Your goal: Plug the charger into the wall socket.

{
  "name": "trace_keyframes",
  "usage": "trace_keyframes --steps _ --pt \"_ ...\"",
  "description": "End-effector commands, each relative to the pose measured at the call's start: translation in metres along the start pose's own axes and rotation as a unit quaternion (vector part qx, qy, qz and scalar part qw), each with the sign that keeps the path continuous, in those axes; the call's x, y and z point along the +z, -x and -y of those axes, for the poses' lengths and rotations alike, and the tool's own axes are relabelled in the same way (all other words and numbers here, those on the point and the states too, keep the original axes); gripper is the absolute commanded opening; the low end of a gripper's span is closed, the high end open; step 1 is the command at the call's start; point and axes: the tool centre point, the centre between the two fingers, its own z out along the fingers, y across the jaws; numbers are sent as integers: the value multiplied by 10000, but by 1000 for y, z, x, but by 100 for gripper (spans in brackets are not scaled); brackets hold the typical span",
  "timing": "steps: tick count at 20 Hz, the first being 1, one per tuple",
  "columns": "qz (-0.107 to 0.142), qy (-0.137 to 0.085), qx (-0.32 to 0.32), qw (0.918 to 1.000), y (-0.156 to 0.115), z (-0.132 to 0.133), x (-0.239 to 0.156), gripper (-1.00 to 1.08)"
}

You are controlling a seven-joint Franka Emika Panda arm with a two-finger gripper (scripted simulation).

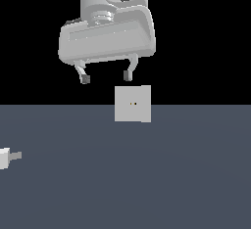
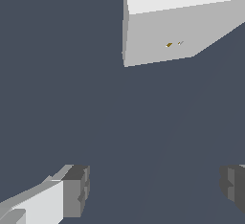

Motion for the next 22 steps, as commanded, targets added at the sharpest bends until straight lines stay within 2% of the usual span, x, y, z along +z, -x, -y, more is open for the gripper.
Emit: trace_keyframes --steps 1,11,22 --pt "-4 2 223 9998 11 7 6 100" --pt "-15 14 1056 9944 47 38 27 100" --pt "-28 28 1935 9811 79 79 51 100"
